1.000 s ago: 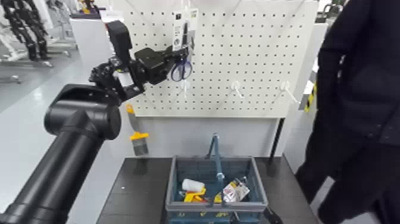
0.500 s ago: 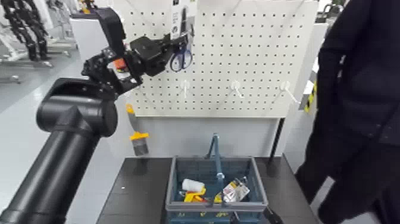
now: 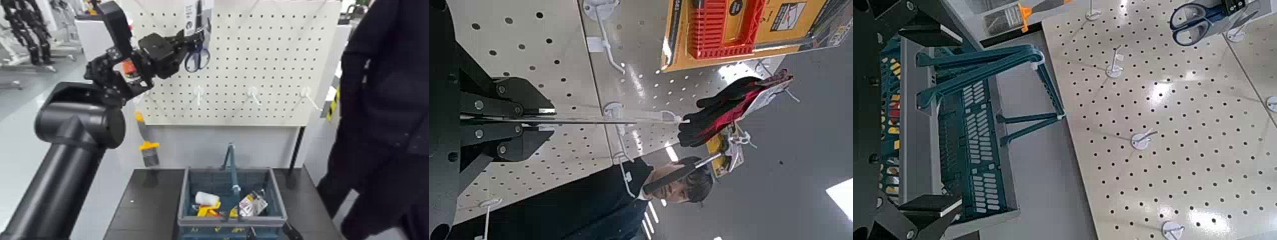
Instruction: Put the blue scissors into the crate.
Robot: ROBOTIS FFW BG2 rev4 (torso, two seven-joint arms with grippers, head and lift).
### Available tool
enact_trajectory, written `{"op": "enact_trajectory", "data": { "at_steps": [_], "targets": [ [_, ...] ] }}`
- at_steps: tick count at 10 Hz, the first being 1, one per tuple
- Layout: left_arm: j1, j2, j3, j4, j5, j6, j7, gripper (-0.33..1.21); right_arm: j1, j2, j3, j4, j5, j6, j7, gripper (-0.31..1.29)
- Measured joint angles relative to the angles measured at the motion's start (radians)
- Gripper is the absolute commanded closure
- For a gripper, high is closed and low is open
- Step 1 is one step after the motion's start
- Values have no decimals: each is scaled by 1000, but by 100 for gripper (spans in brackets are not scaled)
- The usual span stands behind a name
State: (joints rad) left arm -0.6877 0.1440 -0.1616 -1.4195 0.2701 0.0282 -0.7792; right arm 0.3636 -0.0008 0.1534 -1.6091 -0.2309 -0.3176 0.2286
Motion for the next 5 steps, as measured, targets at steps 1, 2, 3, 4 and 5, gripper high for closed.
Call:
{"op": "enact_trajectory", "data": {
  "at_steps": [1, 2, 3, 4, 5],
  "targets": [
    [6, 0, -7, -3, 15, 6, 0, 119, 0, 0, -1, 0, 0, 0, 0, 18],
    [15, 1, -15, -5, 33, 13, 0, 119, 0, 0, -2, 0, 0, 0, 0, 18],
    [28, 2, -25, -9, 51, 21, 0, 119, 0, 1, -3, 0, -1, 0, 0, 18],
    [43, 1, -37, -13, 72, 29, 0, 119, 0, 1, -3, 0, -1, -1, 0, 18],
    [63, -2, -44, -22, 86, 42, 0, 119, 0, 1, -4, 2, -1, -1, 0, 18]
  ]
}}
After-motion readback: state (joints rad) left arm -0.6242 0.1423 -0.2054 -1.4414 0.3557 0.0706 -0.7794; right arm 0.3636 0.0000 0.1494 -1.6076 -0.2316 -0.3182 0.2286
